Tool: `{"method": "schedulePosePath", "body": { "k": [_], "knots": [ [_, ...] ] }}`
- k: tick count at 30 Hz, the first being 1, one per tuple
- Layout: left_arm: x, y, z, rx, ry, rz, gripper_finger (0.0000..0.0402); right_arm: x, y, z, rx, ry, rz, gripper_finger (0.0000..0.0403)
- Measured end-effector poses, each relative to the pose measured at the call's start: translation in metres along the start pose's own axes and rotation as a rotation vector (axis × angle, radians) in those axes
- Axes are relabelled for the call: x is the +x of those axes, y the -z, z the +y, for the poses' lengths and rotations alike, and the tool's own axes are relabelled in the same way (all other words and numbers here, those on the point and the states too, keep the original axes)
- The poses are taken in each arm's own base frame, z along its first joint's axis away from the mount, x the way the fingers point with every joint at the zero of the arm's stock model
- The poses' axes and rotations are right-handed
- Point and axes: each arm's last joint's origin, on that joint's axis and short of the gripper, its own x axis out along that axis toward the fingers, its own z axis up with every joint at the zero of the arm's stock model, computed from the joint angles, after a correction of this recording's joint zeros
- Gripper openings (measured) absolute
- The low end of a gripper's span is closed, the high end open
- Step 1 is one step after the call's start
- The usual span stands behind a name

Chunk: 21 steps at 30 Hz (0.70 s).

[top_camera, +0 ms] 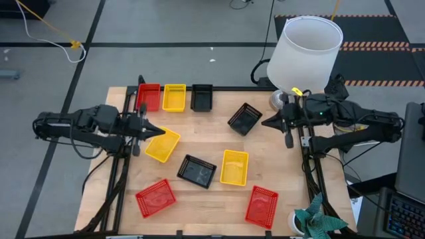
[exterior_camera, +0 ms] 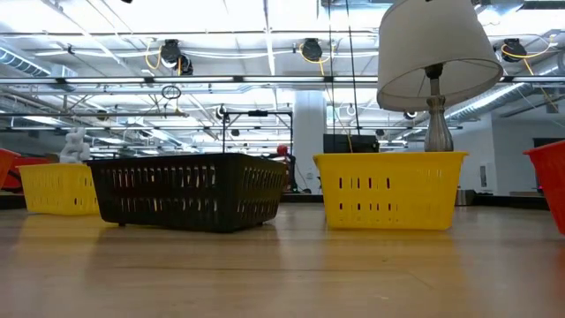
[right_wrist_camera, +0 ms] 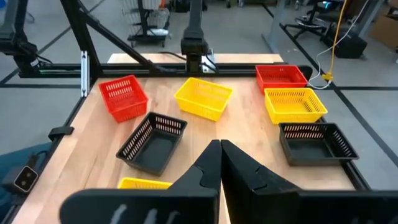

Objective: Stack baskets by color
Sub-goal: Stack the bottom left red bin on top of the top red bin

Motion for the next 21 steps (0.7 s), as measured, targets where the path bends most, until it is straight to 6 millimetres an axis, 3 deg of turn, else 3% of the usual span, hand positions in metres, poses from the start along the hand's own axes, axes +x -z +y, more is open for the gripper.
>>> {"method": "schedulePosePath", "body": {
  "k": [13, 21],
  "knots": [
    [0.061, 0.017, -0.005, 0.019, 0.029, 0.233, 0.0019, 0.010, 0.003, 0.000, -0.010, 0.000, -0.023, 0.0000],
    [0.070, 0.022, -0.002, -0.026, -0.012, 0.279, 0.0019, 0.032, 0.026, 0.000, -0.010, 0.000, -0.022, 0.0000]
  ]
}}
